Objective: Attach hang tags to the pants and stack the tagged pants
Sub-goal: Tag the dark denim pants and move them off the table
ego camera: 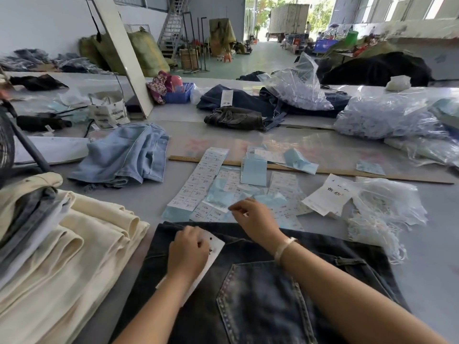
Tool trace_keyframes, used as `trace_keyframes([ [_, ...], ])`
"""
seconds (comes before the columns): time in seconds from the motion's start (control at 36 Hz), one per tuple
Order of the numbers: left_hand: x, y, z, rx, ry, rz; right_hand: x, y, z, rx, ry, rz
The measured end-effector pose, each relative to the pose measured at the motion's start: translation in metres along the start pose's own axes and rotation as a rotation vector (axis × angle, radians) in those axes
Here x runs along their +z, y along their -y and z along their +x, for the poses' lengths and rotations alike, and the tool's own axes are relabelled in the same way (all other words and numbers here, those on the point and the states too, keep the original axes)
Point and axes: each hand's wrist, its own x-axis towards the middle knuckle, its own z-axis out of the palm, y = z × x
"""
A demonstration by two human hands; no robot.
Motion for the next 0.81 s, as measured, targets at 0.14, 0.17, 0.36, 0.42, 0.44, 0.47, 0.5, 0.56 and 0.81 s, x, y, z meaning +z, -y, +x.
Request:
trace_keyframes([
  [0.14, 0.015, 0.007, -0.008, 0.111, -0.117, 0.102, 0.04, -0.015, 0.041, 0.012, 0.118, -0.388],
  [0.17, 0.015, 0.007, -0.007, 0.124, -0.128, 0.107, 0.046, -0.017, 0.045, 0.018, 0.118, -0.446],
  [0.36, 0.016, 0.008, -0.006, 0.145, -0.165, 0.093, 0.072, -0.027, 0.056, 0.07, 0.06, -0.623],
  [0.42, 0.017, 0.008, -0.006, 0.154, -0.162, 0.088, 0.074, -0.028, 0.055, 0.016, 0.041, -0.661],
  [0.44, 0.017, 0.009, -0.005, 0.163, -0.161, 0.086, 0.074, -0.029, 0.055, -0.005, 0.028, -0.668],
  [0.47, 0.018, 0.009, -0.005, 0.172, -0.159, 0.089, 0.074, -0.029, 0.056, -0.025, 0.018, -0.675],
  [0.5, 0.018, 0.009, -0.004, 0.178, -0.149, 0.097, 0.074, -0.03, 0.056, -0.039, 0.015, -0.675],
  [0.56, 0.02, 0.01, -0.003, 0.18, -0.106, 0.125, 0.074, -0.032, 0.058, -0.056, 0.03, -0.645],
  [0.81, 0.026, 0.012, 0.007, 0.182, 0.076, 0.293, 0.075, -0.029, 0.062, -0.069, 0.181, -0.735],
])
